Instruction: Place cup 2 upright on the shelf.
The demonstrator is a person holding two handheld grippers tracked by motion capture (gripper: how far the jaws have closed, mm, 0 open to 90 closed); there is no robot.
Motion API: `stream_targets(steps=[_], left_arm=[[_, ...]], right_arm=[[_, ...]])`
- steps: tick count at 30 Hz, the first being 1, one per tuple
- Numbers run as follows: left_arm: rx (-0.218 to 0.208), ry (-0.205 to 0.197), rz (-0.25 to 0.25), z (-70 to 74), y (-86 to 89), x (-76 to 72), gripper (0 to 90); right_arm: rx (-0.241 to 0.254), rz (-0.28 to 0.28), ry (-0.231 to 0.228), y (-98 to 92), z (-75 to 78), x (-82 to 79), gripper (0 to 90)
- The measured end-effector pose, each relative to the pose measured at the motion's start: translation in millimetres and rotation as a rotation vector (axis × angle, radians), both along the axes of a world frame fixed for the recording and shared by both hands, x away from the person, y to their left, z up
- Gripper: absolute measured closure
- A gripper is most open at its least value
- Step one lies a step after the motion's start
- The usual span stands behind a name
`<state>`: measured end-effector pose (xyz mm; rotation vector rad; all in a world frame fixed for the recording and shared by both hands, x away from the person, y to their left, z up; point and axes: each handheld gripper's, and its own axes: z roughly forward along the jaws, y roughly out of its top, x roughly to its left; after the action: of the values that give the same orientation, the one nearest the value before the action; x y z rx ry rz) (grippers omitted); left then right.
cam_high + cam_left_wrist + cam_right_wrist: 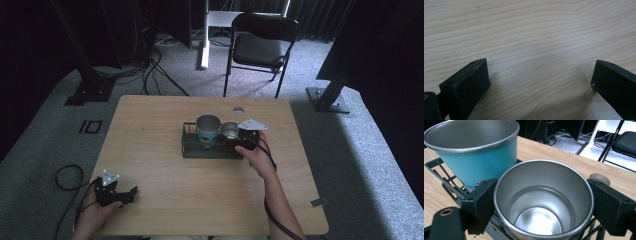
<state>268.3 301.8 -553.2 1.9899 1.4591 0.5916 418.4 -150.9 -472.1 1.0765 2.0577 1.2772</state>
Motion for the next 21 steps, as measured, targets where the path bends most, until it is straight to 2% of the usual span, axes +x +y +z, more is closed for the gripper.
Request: stream_targets(steps=[8,12,21], left_arm=[[0.000,0.000,0.000,0.0,0.0,0.0,2.2],[0.000,0.000,0.000,0.0,0.0,0.0,2.2],[0.000,0.000,0.000,0.0,0.0,0.0,2.2]], right_arm=[[0.004,0.011,0.001,0.6,0.4,-0.8,12.7],[0.027,0.017,0.010,-0.9,1.2,-2.1,11.6],[0.021,0.030,0.010,-5.5,7.8,-5.0,11.4]])
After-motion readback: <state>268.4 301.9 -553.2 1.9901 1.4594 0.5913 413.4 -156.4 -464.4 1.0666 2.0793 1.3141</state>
